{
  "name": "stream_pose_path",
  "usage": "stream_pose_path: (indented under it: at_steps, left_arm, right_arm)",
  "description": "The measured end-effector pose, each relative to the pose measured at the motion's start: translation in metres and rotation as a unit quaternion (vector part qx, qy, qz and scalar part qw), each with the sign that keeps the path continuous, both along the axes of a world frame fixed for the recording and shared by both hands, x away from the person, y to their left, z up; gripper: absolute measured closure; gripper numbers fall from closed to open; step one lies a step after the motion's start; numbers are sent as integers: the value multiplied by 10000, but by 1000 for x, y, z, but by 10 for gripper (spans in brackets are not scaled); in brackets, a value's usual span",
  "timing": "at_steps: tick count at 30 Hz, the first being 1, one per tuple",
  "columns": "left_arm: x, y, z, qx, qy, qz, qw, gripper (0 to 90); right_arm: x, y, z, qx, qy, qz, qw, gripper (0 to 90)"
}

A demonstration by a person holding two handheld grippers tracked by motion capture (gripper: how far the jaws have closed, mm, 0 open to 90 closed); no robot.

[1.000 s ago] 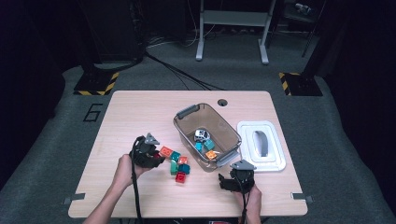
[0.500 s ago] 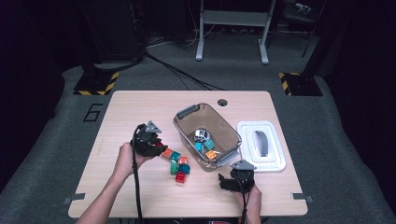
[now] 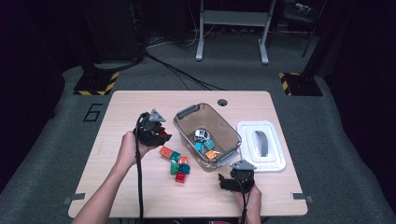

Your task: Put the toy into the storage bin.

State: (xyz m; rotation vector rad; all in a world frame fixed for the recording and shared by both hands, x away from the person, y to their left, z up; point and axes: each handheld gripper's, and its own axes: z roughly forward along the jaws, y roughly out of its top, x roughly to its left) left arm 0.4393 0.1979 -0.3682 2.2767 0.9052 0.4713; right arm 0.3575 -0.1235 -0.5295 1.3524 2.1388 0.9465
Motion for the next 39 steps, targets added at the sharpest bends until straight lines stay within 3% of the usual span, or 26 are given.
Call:
stream_pose_path:
  at_steps: [14, 20, 39]
  left_arm:
    - [18, -28, 24, 74, -222, -115, 9997, 589]
    - [23, -40, 28, 56, -223, -182, 9996, 588]
    - [38, -71, 11, 158, -47, -340, 9993, 588]
  right_arm:
    - [0, 0, 0, 10, 2, -10, 10000, 143]
    - [0, 0, 0, 11, 1, -9, 10000, 143]
    - [0, 1, 0, 26, -8, -57, 10000, 143]
